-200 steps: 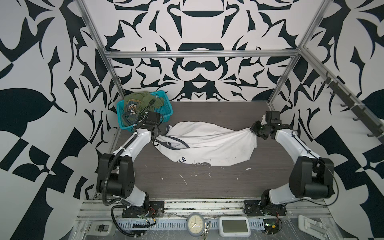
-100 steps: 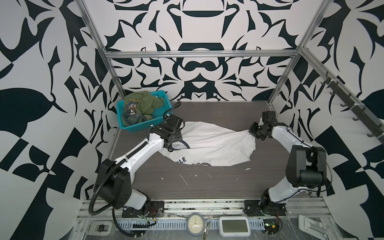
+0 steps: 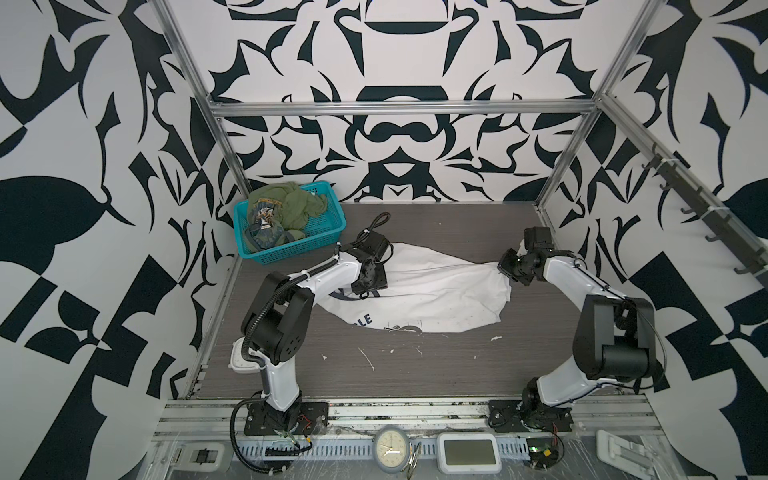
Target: Fold and stack the tank tops
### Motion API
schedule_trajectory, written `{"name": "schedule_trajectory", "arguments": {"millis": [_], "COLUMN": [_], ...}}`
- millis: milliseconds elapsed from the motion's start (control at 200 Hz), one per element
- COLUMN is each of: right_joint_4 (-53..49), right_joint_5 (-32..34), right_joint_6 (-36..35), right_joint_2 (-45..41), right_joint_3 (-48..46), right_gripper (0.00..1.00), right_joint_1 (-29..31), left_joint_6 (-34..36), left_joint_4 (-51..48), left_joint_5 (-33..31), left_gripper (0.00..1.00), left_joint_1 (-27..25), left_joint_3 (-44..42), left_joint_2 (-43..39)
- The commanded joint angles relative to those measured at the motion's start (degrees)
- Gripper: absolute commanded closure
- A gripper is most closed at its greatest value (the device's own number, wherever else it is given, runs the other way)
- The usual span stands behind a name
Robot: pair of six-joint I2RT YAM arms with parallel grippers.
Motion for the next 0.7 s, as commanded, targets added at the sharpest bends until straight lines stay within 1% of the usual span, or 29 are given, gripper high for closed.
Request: {"name": "schedule_trajectory", "arguments": {"millis": [0, 130, 200, 280, 380, 490, 560, 695], "right_joint_4": [0.5, 0.6, 0.6, 0.7, 0.6, 0.8, 0.8, 0.9], "right_joint_5": [0.9, 0.7, 0.6, 0.7, 0.6, 0.6, 0.7, 0.6], "right_joint_6": [-0.6, -0.4, -0.4, -0.4, -0.4, -0.4, -0.5, -0.5], "right_joint_2": [-1.6, -1.6, -1.9, -2.2, -2.5, -2.9, -3.1, -3.7], "right_joint_3": [0.0, 0.0, -0.1, -0.4, -0.4, -0.7, -1.0, -1.2], "right_gripper": [0.87, 0.87, 0.87, 0.87, 0.88, 0.88, 0.88, 0.89], "right_joint_1": [0.0, 0.0, -0.1, 0.0, 0.0, -0.1, -0.1, 0.0], "left_joint_6": [-2.9, -3.6, -3.7, -3.8, -3.0, -2.2, -1.7, -0.1], "left_joint_4": [-1.8, 0.6, 1.0, 1.5, 1.1, 0.5, 0.0, 0.5], "left_joint_5": [2.0, 4.8, 5.2, 5.8, 5.1, 3.6, 2.3, 0.4], "left_gripper": [0.42, 0.43, 0.45, 0.48, 0.52, 0.60, 0.67, 0.78], "left_joint_1": [-0.1, -0.3, -0.6, -0.7, -0.7, -0.7, -0.7, -0.7], "left_joint_3": [-0.5, -1.4, -0.9, -0.1, 1.3, 3.7, 5.2, 7.6], "left_joint_2": [0.0, 1.2, 2.0, 3.0, 3.9, 4.8, 5.3, 5.7]}}
